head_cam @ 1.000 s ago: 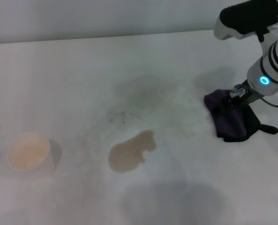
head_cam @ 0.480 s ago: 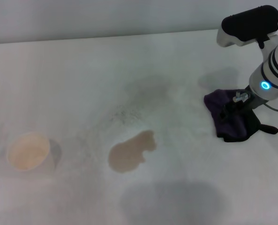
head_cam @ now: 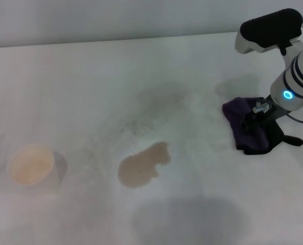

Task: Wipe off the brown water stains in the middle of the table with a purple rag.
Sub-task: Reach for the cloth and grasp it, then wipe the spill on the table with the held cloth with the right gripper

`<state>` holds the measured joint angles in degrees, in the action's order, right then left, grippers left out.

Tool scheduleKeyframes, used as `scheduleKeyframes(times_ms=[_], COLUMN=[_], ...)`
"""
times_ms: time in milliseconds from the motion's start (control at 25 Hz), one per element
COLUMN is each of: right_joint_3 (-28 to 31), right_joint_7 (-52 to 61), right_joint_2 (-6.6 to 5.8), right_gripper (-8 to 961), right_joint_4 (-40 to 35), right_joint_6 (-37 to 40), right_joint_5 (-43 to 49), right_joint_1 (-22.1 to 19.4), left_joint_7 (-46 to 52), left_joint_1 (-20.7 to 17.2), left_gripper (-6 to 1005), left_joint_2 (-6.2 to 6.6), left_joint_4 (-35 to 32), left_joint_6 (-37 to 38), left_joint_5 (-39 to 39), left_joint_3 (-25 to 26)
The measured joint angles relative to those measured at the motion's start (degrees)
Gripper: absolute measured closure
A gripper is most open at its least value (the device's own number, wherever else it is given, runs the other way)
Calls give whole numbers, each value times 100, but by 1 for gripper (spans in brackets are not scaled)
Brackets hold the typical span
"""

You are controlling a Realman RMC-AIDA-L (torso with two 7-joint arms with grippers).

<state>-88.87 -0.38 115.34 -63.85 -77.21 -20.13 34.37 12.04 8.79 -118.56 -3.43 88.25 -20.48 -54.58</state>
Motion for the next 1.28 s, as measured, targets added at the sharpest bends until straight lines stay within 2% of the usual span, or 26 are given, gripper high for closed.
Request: scheduleKeyframes(times_ms=[120, 640, 800, 1000, 1280], right_joint_3=[6, 5, -161, -675, -1695], right_joint_7=[-1, -131, -235, -184, 295], right_joint_2=[2, 17, 39, 66, 83], right_gripper=[552, 856, 857, 857, 858], right_joint_4=[43, 215, 122, -125, -67], right_joint_6=[2, -45, -45, 41, 163], right_joint_5=[-16, -111, -390, -939, -1594], right_joint_1=[9, 150, 198, 316, 723], left_joint_7=[0, 0, 0, 0, -151], left_joint_1=[6, 36, 35, 54, 97], left_gripper=[107, 106, 107, 106, 106], left_joint_2=[0, 9, 9, 8, -4], left_joint_4=[0, 0, 0, 0, 0], left_joint_6=[-2, -2, -1, -1, 3], left_joint_5=[0, -10, -9, -9, -10], left_joint_3=[0, -9, -9, -9, -12])
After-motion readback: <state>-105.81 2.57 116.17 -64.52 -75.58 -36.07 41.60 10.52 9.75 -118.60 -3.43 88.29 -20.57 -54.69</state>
